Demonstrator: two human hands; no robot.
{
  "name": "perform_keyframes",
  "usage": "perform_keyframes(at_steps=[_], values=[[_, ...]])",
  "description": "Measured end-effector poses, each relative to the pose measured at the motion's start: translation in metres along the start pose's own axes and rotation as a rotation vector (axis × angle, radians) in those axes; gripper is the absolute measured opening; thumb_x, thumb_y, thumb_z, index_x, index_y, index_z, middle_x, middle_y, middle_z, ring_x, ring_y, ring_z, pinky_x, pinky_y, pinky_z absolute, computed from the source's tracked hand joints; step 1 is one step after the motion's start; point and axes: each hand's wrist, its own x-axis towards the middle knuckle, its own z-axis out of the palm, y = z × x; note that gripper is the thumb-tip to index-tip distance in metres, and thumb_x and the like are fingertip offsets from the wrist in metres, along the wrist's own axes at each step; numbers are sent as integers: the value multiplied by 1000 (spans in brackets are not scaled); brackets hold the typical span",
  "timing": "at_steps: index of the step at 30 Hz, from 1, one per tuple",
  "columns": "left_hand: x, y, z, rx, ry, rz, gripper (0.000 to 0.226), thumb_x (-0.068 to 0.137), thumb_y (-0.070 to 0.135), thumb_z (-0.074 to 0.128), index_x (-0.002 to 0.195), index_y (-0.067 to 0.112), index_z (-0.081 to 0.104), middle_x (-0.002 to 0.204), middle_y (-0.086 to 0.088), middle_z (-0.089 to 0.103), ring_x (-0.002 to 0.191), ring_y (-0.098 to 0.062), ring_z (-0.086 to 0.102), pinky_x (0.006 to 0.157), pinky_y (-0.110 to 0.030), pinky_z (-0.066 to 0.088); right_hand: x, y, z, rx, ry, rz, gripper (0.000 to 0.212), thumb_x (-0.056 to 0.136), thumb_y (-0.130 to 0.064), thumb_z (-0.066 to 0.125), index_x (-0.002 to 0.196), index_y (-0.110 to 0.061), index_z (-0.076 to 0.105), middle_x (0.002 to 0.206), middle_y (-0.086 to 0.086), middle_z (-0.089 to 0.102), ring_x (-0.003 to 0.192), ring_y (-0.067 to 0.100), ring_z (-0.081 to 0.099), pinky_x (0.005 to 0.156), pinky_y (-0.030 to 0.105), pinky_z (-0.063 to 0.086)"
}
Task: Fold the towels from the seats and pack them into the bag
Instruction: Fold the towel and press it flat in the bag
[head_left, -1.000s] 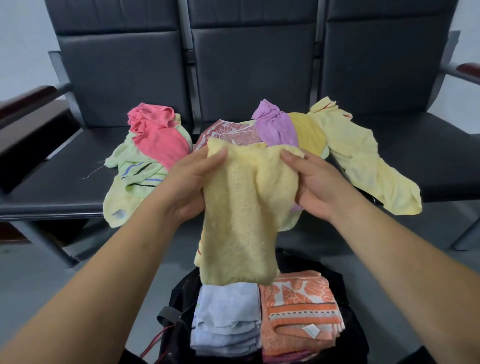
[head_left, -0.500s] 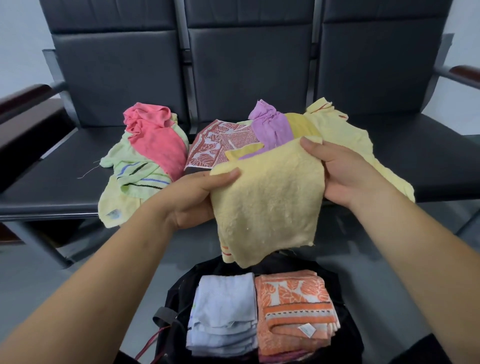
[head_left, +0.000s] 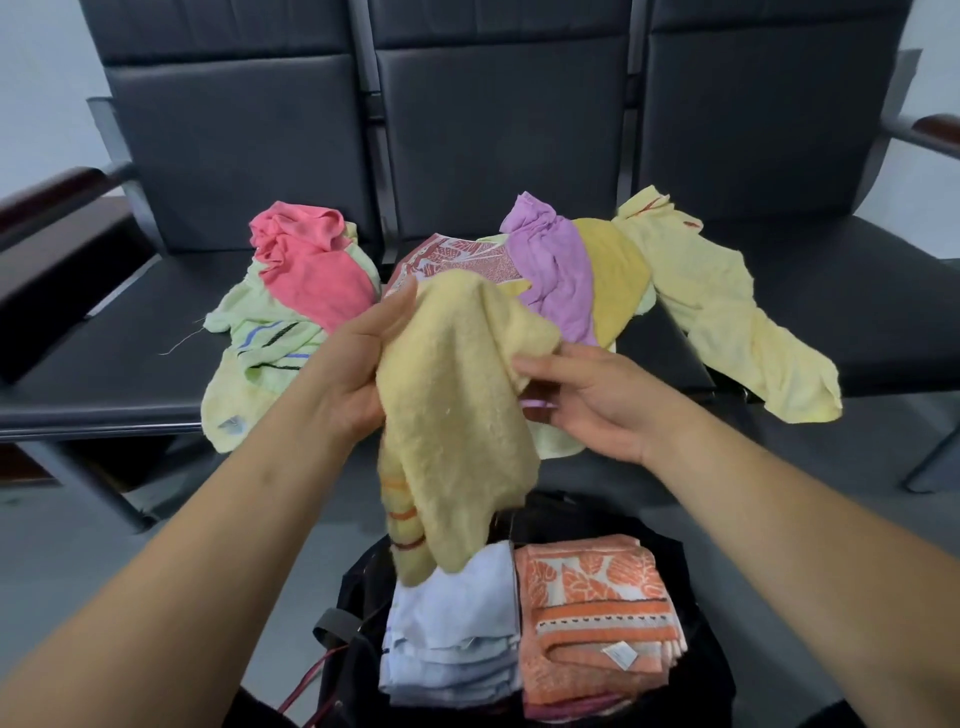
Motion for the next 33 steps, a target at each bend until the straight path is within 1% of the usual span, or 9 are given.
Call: perform_keyframes(at_steps=[4, 7, 9, 12, 14, 18, 21, 26, 33], values=[[0, 5, -6, 150, 59, 63, 16, 89, 5, 60, 90, 0, 75, 88, -12, 76, 79, -22, 76, 64, -36, 63, 3, -8, 4, 98, 162, -85, 38, 93, -19, 59, 130, -10, 58, 128, 15, 67, 112, 34, 64, 100, 55, 48], [0, 4, -18, 853, 173, 321, 14, 99, 16, 60, 95, 12, 72, 81, -1, 75, 72, -13, 71, 66, -26, 57, -2, -20, 1, -179, 322, -120, 44, 93, -20, 63, 129, 3, 54, 108, 20, 65, 97, 30, 60, 98, 48, 45], [0, 5, -24, 1045, 195, 393, 20, 101, 29, 59, 93, 17, 72, 77, 6, 74, 67, -6, 68, 60, -20, 55, -2, -25, -4, -316, 425, -192, 37, 94, -21, 64, 123, 3, 64, 108, 13, 70, 103, 25, 65, 104, 40, 47], [0, 6, -21, 861, 177, 231, 25, 100, 33, 58, 90, 12, 68, 65, 6, 72, 57, -8, 68, 45, -20, 51, -2, -29, -6, -121, 380, -139, 18, 99, -14, 57, 93, -9, 73, 86, 5, 73, 86, 21, 70, 77, 32, 57], [1, 6, -13, 634, 188, 83, 26, 98, 32, 62, 95, 7, 67, 74, 0, 74, 60, -10, 71, 48, -22, 54, -5, -31, -9, 73, 314, -38, 21, 102, -11, 52, 103, -1, 70, 84, 8, 73, 75, 19, 72, 64, 29, 59], [3, 6, -4, 289, 112, -69, 29, 99, 34, 59, 93, 10, 75, 89, -5, 75, 73, -16, 74, 63, -30, 62, -23, -37, -15, 340, 175, 54, 57, 94, -36, 60, 137, 1, 59, 137, 17, 60, 129, 30, 58, 114, 42, 42], [-1, 12, -5, 132, -68, -45, 36, 93, 29, 56, 79, 5, 80, 86, -10, 76, 76, -19, 75, 64, -31, 61, -30, -34, -14, 250, 58, 110, 46, 91, -34, 62, 125, -3, 70, 126, 16, 70, 112, 28, 70, 99, 43, 55], [4, 2, -15, 410, -77, 33, 28, 87, 2, 56, 112, 1, 68, 97, -11, 76, 88, -23, 74, 74, -35, 63, -30, -25, -12, 89, 26, 187, 45, 82, -11, 66, 125, 0, 68, 122, 18, 70, 102, 28, 72, 90, 42, 60], [12, -18, -13, 498, -7, 20, 24, 106, 19, 44, 114, 15, 66, 100, -6, 75, 83, -21, 74, 68, -41, 63, -26, -28, -25, 93, 203, 91, 53, 76, -5, 74, 127, 6, 64, 123, 24, 69, 112, 36, 69, 83, 46, 62]])
